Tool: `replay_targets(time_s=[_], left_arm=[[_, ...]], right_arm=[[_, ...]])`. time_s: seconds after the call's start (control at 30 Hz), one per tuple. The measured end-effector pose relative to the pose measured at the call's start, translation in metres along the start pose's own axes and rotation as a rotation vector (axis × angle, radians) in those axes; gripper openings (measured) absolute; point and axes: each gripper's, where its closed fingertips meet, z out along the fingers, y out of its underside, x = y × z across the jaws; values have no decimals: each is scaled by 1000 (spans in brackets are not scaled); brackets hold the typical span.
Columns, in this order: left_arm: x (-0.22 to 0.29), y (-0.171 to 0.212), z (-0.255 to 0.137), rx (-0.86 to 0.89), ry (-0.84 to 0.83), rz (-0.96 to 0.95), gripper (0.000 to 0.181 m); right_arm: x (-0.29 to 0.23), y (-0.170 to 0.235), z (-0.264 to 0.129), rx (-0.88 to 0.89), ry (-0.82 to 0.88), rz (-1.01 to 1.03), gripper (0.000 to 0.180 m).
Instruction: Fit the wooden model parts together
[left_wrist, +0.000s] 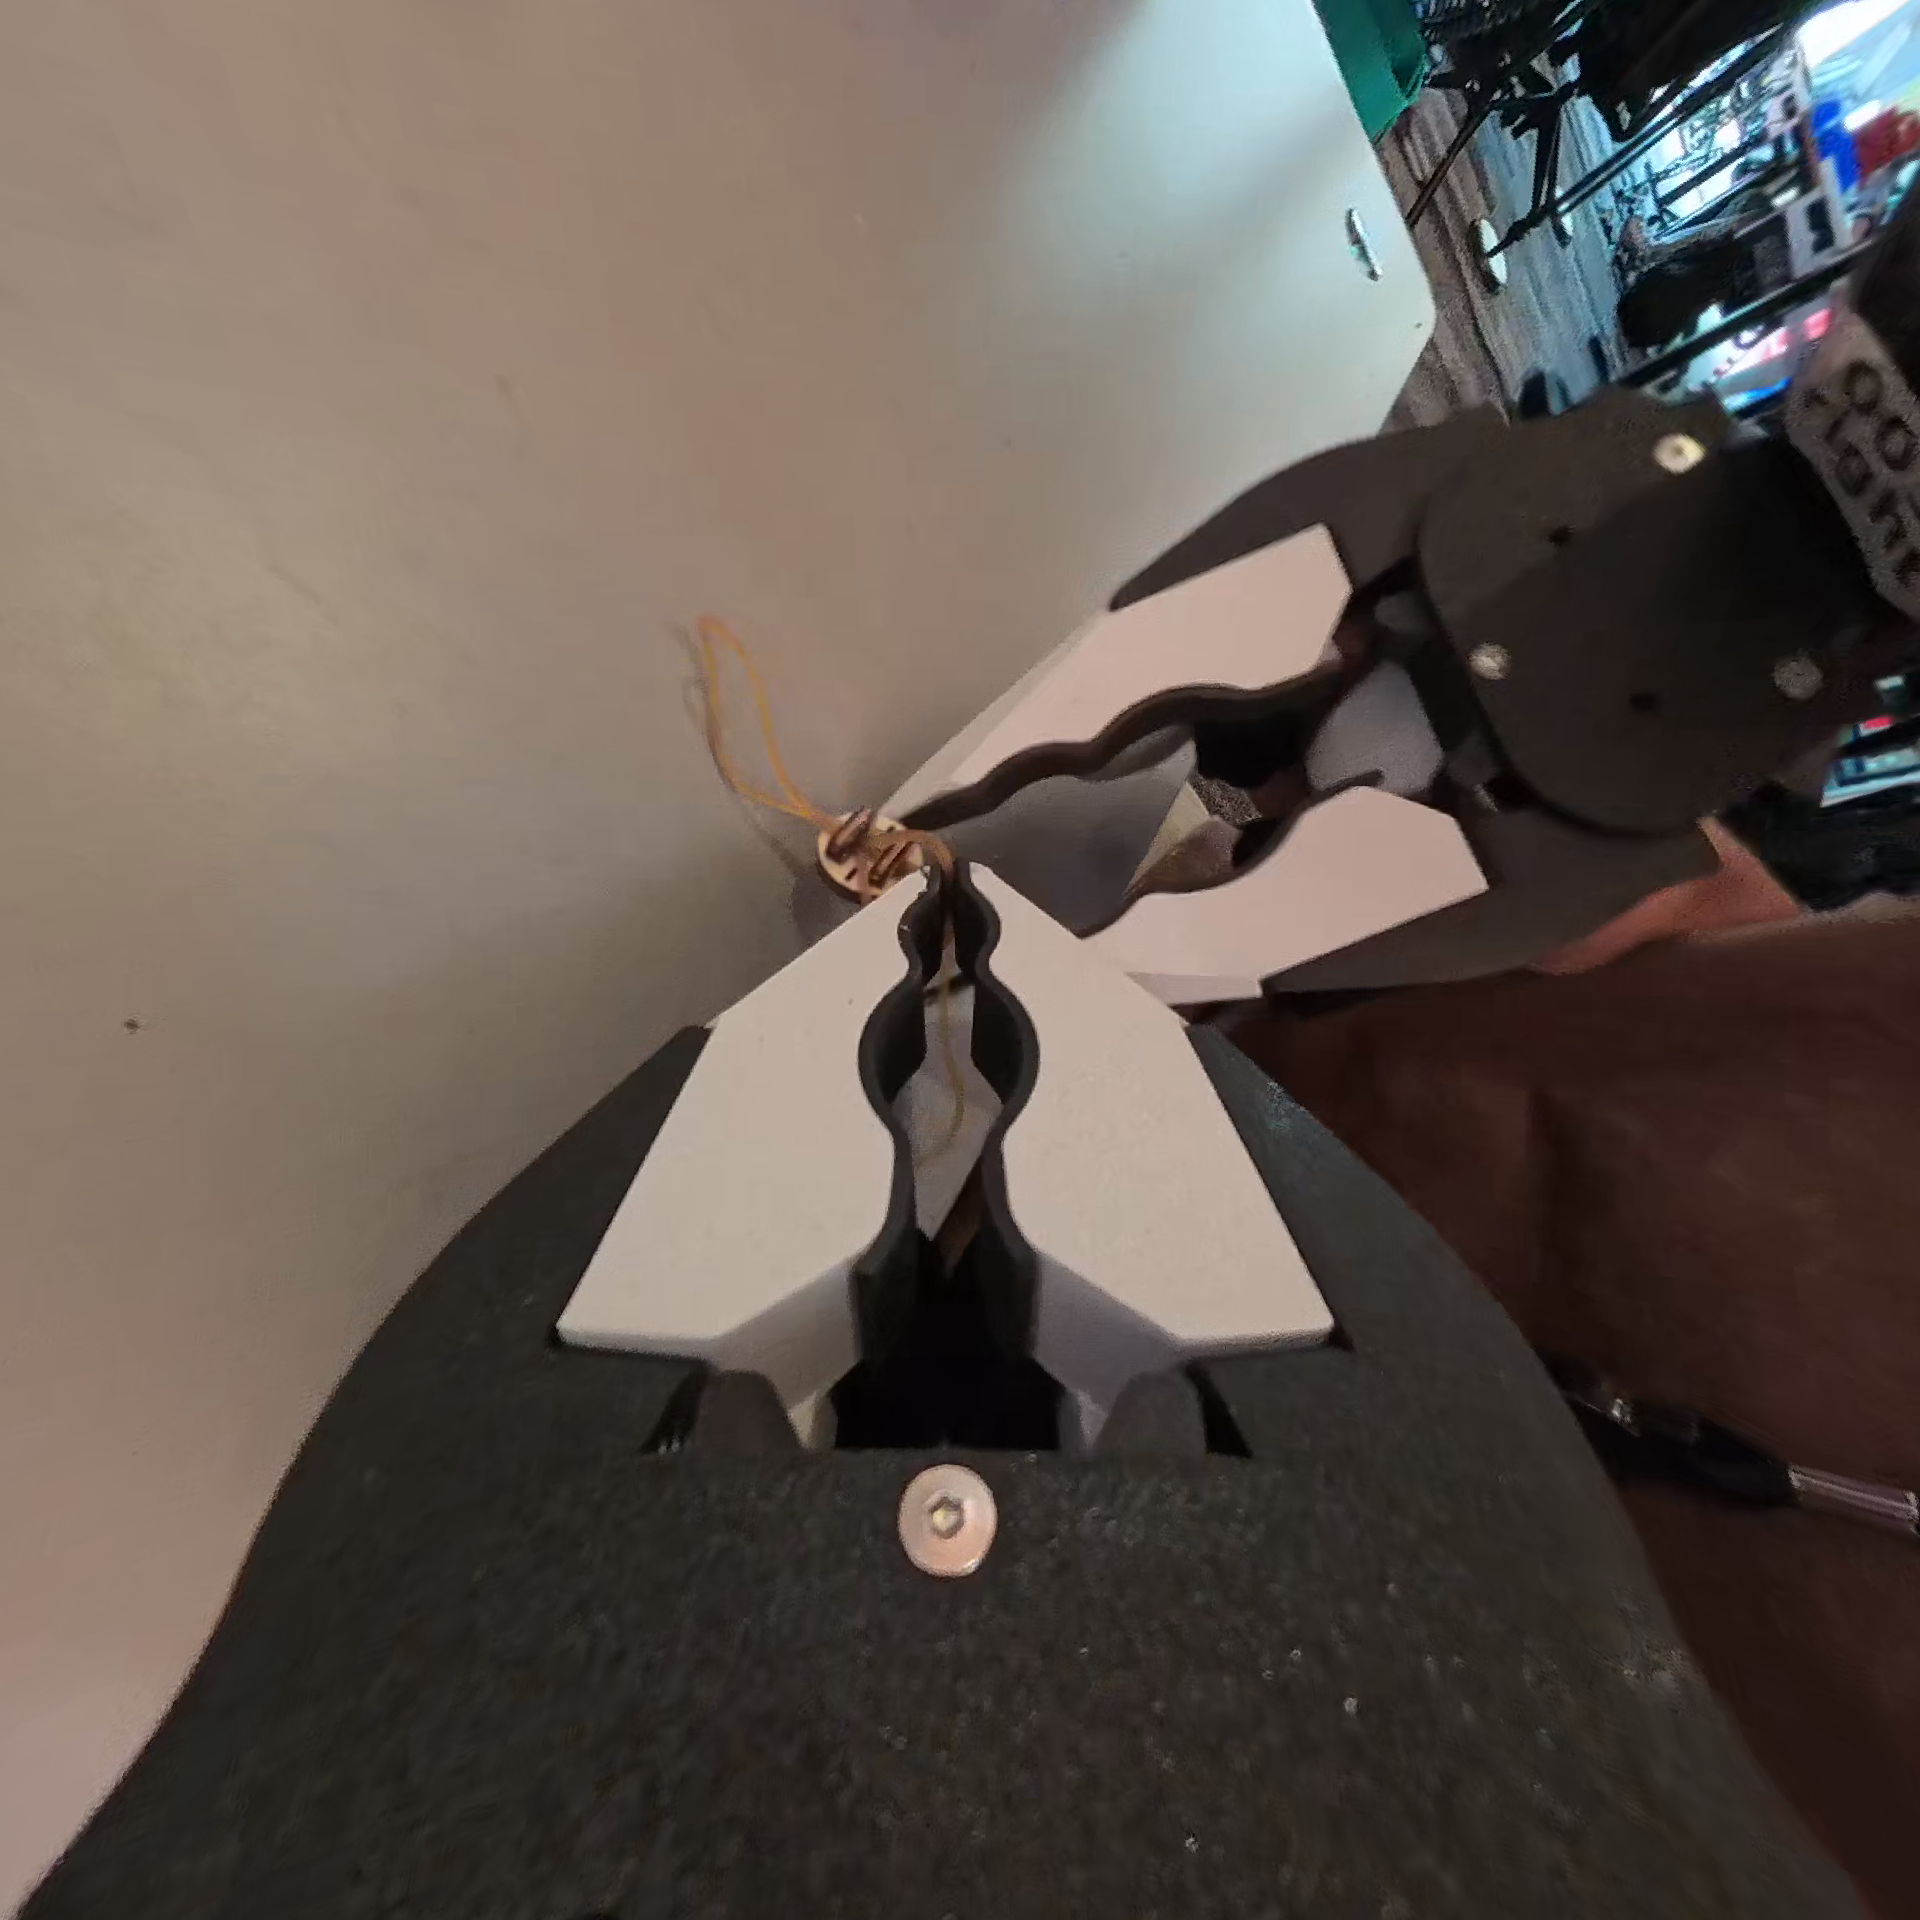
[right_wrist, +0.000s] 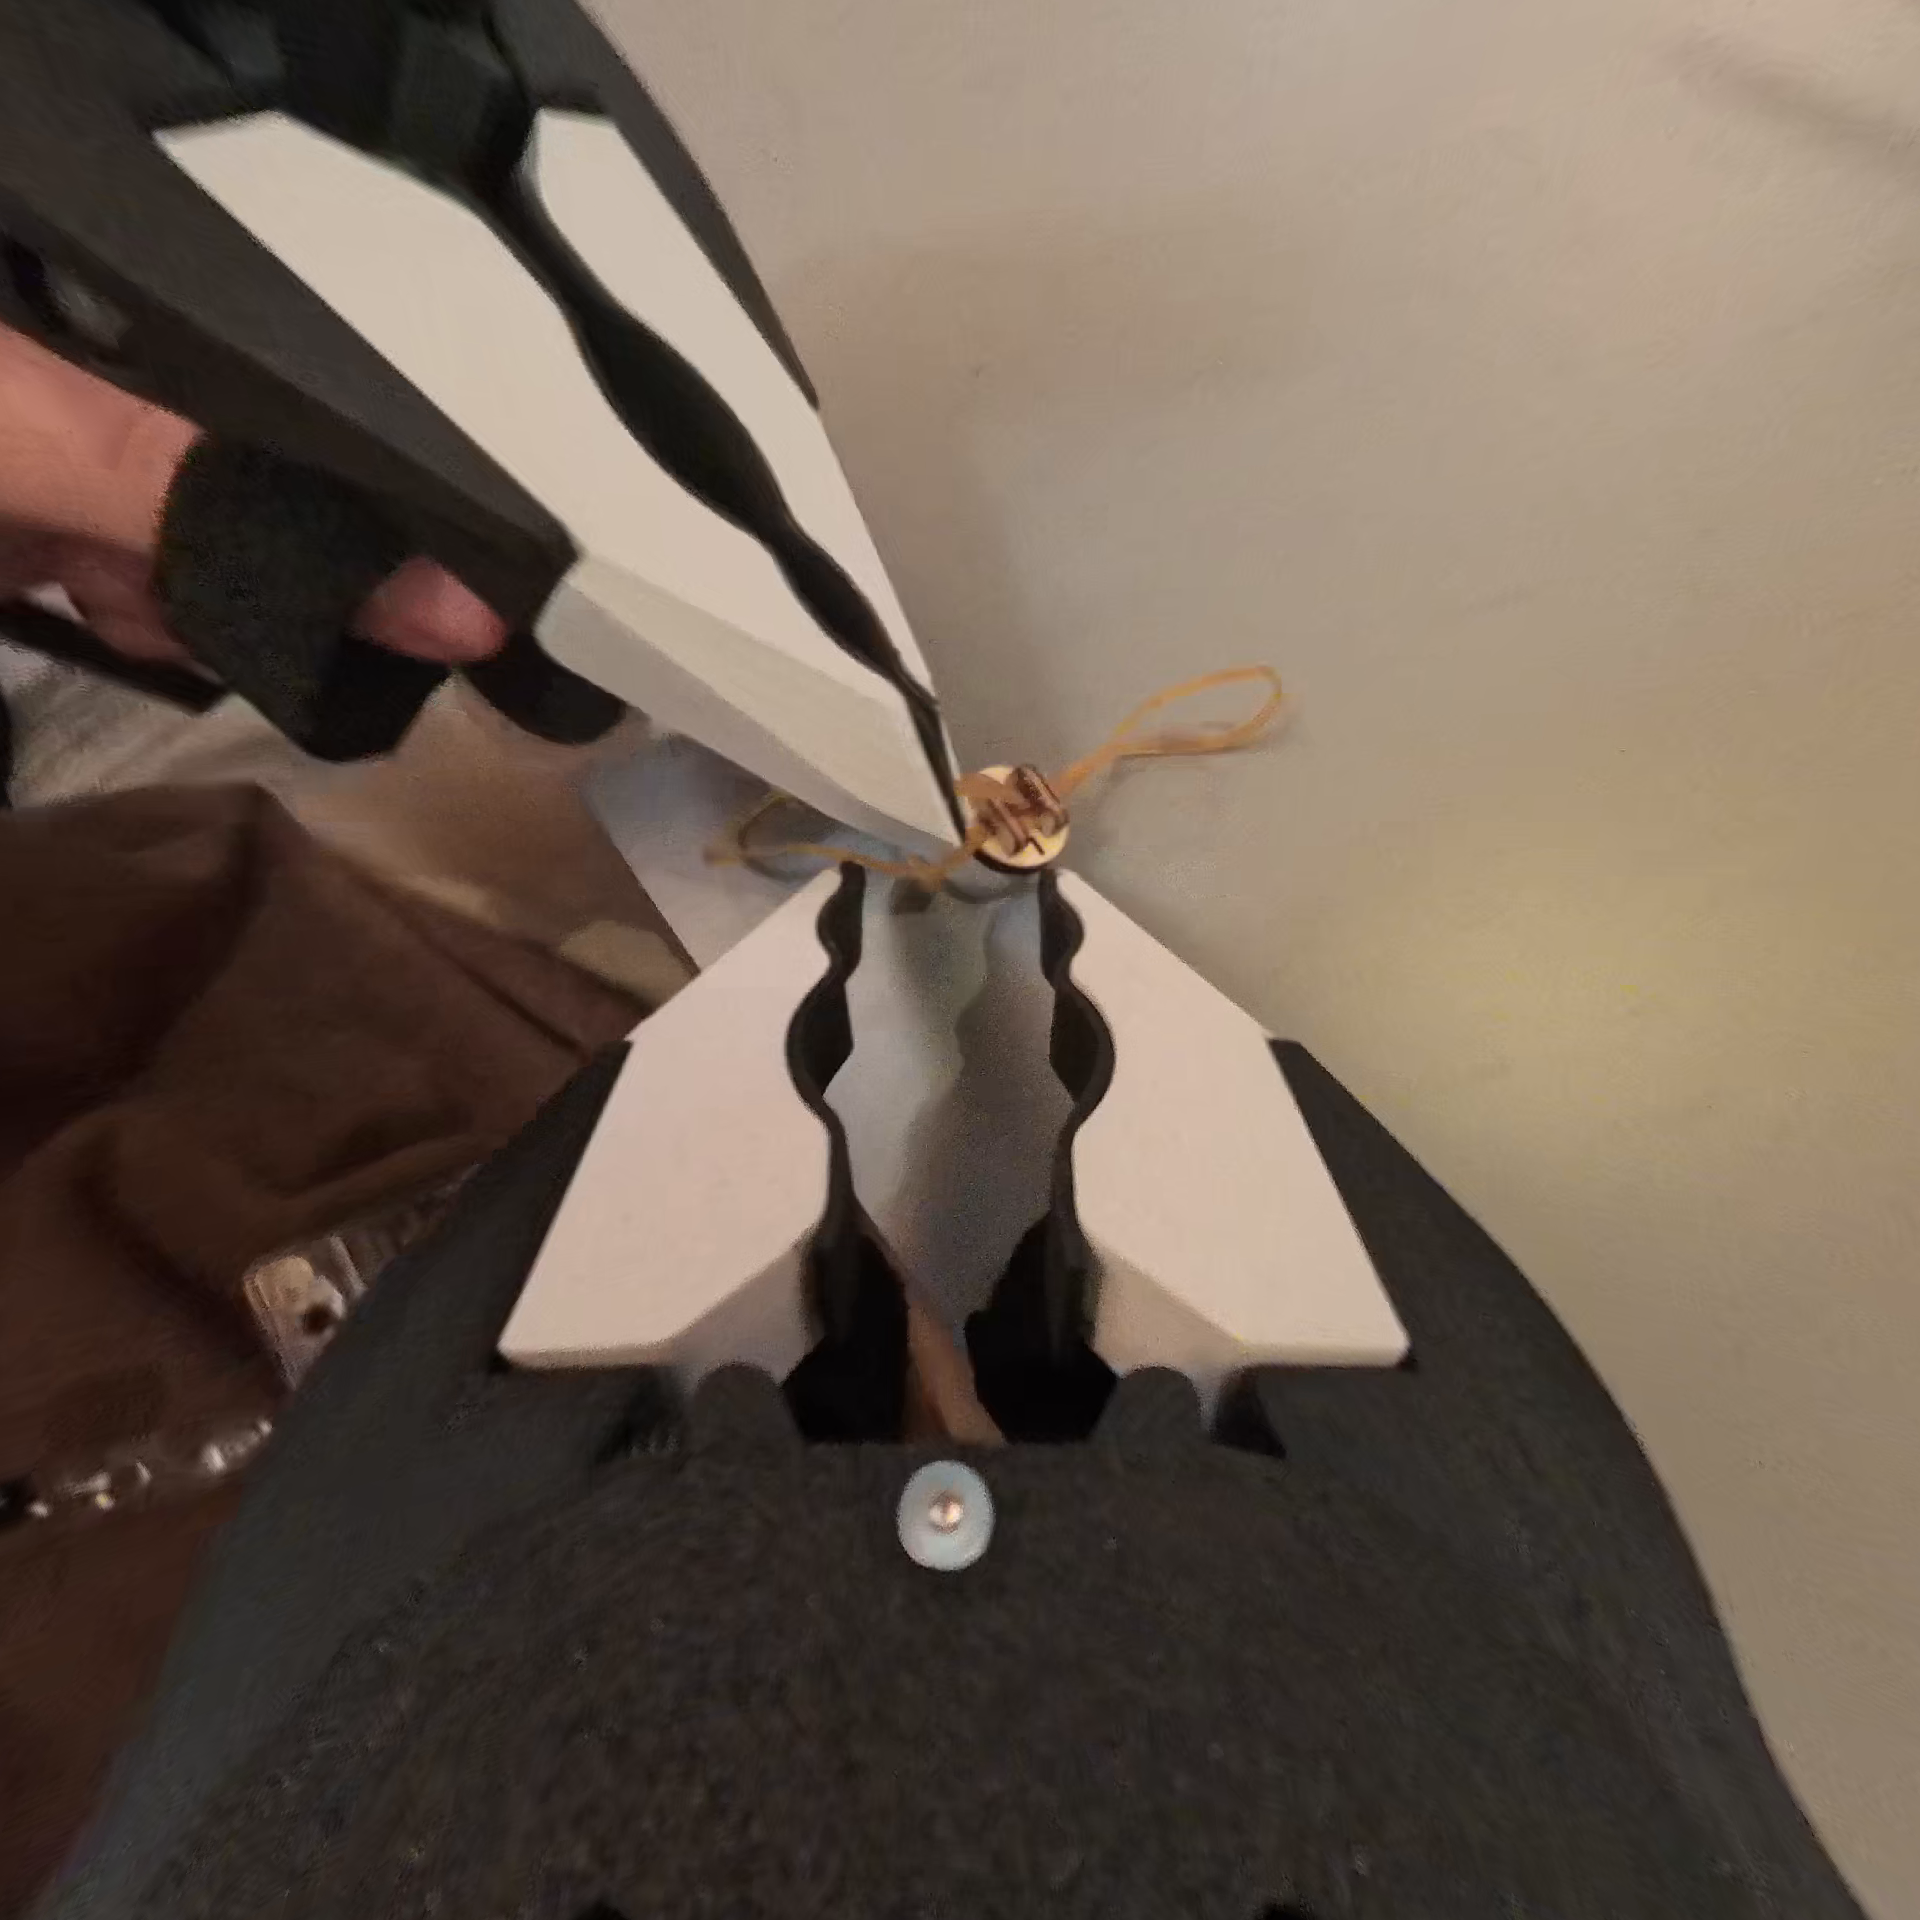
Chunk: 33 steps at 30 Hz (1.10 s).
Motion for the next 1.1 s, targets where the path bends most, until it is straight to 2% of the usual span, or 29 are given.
replay_targets(time_s=[0.1, 0.17, 0.23, 0.3, 0.5, 0.67, 1.1], left_arm=[[-6, 0, 2, -4, -3, -33, 0], [-2, -5, 0, 24, 27, -57, 0], [0, -11, -3, 53, 39, -67, 0], [2, -14, -4, 67, 48, -76, 0], [-6, -7, -5, 54, 46, -102, 0], [-9, -4, -7, 53, 46, -112, 0], [1, 11, -35, 33, 76, -24, 0]], right_arm=[[6, -3, 0, 58, 28, 140, 41], [8, -8, 0, 122, -30, 240, 50], [11, -12, -2, 174, -55, 287, 50], [14, -12, 1, 179, -15, 252, 50], [18, -12, 12, 185, 121, 162, 31], [12, -14, 16, 177, 105, 132, 21], [18, -5, 9, 61, 33, 53, 19]])
